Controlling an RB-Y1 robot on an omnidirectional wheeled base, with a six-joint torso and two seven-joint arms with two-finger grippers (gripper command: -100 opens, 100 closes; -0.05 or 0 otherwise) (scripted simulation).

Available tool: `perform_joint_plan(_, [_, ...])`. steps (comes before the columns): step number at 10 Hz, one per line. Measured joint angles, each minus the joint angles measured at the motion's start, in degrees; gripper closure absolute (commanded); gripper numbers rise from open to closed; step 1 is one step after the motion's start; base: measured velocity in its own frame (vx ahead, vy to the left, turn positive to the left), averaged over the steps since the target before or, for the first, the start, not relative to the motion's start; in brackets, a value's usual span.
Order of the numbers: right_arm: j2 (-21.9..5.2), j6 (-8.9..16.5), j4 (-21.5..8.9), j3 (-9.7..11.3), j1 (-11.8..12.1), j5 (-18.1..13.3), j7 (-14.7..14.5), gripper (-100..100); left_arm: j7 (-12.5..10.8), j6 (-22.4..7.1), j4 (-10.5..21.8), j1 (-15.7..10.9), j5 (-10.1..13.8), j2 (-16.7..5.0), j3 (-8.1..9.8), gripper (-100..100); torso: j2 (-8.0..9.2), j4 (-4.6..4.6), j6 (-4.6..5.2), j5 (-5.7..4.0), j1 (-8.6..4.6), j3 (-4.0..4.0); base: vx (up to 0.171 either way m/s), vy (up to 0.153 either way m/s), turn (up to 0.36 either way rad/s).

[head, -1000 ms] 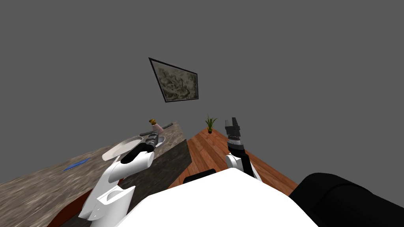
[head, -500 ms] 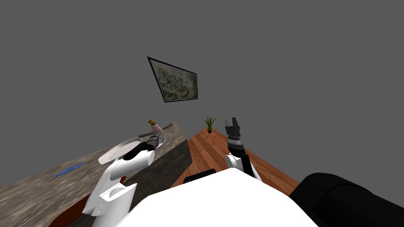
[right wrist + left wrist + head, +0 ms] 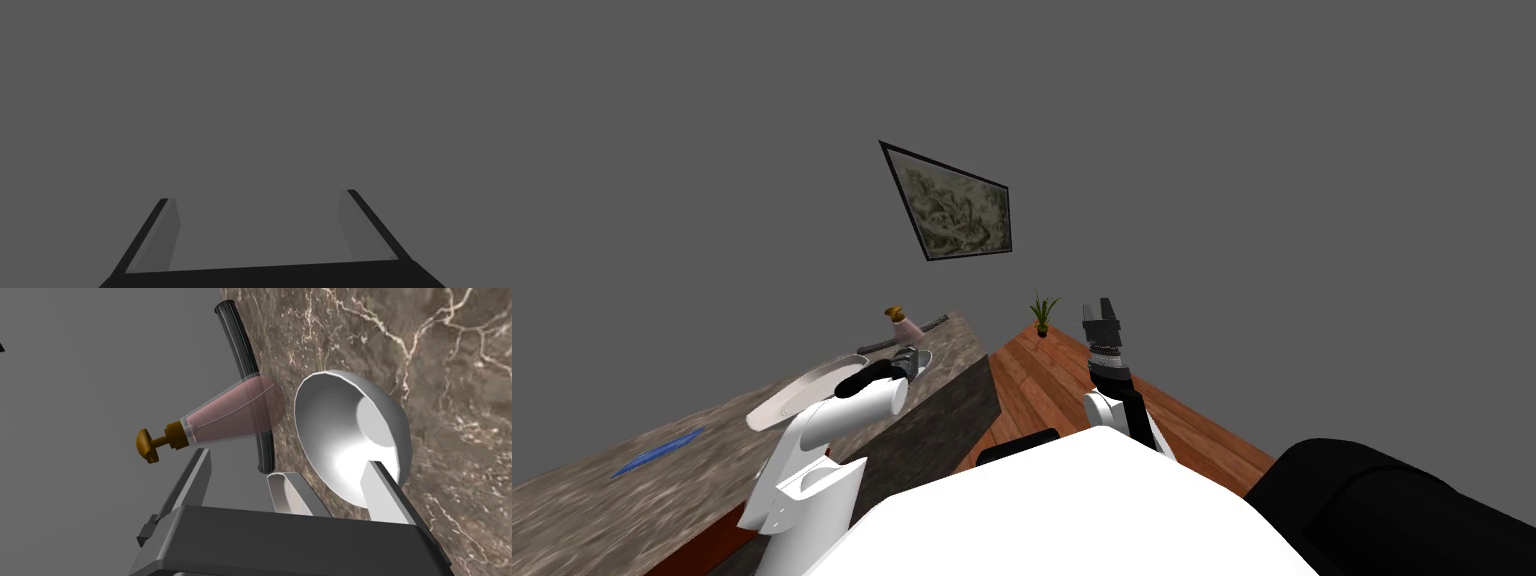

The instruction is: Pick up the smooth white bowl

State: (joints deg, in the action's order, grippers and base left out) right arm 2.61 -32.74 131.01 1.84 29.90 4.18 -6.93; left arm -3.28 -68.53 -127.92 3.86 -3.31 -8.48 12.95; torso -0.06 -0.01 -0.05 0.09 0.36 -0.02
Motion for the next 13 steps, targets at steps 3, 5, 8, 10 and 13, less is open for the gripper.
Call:
perform_joint_plan(3, [0.0,0.0,0.0,0.0,0.0,0.0,0.0,0,-0.9,-4.1,0.2,-0.4,0.1,0.4,-0.01,-100,0.01,0.00,0.00,-0.03,-0.11,0.01,0.002,0.044,-0.040])
perform_joint_plan(5, [0.0,0.0,0.0,0.0,0.0,0.0,0.0,0,-1.7,-7.3,0.3,-1.1,0.2,0.6,0.04,-100,0.00,0.00,-0.01,0.00,-0.01,0.00,0.007,0.072,-0.058])
perform_joint_plan(8, [0.0,0.0,0.0,0.0,0.0,0.0,0.0,0,-2.7,-12.0,0.7,-1.7,0.3,0.9,0.04,-100,-0.03,-0.01,-0.02,0.00,-0.03,-0.02,0.012,0.070,-0.057])
perform_joint_plan(10, [0.0,0.0,0.0,0.0,0.0,0.0,0.0,0,-3.4,-15.1,0.8,-2.0,0.5,0.9,0.16,-100,-0.02,-0.01,-0.03,-0.01,-0.06,-0.01,0.009,0.063,-0.039])
perform_joint_plan(13, [0.0,0.0,0.0,0.0,0.0,0.0,0.0,0,-4.3,-19.4,1.5,-2.4,0.7,0.9,0.21,-100,-0.02,-0.01,-0.02,-0.01,-0.08,-0.01,0.010,0.052,-0.041])
